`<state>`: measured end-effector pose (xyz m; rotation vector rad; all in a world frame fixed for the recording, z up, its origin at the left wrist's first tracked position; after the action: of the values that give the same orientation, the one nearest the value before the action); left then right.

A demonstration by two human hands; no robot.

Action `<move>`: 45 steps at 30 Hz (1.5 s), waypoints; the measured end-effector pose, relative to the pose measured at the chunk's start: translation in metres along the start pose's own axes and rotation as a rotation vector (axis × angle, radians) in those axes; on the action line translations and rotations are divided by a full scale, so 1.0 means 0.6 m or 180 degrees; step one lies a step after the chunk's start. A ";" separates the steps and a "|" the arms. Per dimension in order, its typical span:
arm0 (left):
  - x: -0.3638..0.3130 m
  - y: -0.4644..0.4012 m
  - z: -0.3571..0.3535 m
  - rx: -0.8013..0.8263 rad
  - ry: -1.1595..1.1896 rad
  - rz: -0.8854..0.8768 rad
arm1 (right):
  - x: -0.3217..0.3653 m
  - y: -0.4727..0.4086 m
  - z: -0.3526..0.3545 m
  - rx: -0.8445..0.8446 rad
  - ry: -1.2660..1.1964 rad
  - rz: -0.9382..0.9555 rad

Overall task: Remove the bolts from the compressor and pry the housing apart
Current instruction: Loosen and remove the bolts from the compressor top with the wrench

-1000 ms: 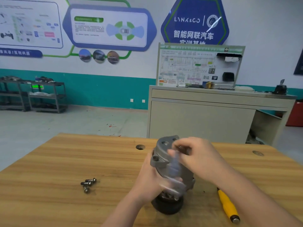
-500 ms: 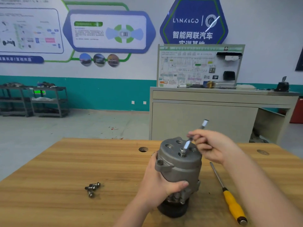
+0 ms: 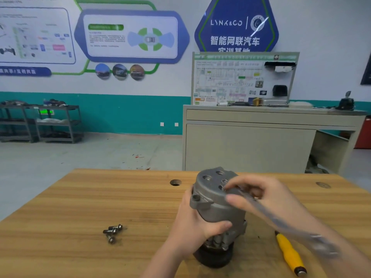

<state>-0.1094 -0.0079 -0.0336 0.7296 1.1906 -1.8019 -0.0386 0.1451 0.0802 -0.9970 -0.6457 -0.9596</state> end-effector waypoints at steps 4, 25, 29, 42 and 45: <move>0.001 0.004 0.000 -0.0008 -0.0063 -0.0046 | -0.088 0.005 0.041 -0.0726 -0.2831 -0.0874; -0.008 0.000 0.005 0.0145 -0.0041 0.0021 | 0.041 0.003 -0.048 -0.0021 0.0729 0.0956; -0.007 0.002 0.006 0.0087 0.0047 0.0048 | -0.052 0.027 0.041 -0.1018 -0.1712 -0.0030; -0.014 0.007 -0.002 -0.0045 -0.0083 0.0052 | 0.012 -0.193 -0.055 0.0242 0.1378 -0.0849; -0.010 0.003 -0.002 0.0044 -0.0036 0.0073 | 0.049 -0.142 -0.103 0.0339 0.2341 0.0267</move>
<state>-0.1051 -0.0050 -0.0303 0.7371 1.1591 -1.7947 -0.0996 0.0603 0.1120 -0.5082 -0.0357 -1.1117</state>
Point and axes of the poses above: each hand's wrist, its own y-axis away from the middle knuckle, its own z-axis out of the back of the hand, x = y × z, the point moved 4 cm from there along -y, towards the middle knuckle, and after that the axes turned 11 degrees about -y, right-handed, at the moved point
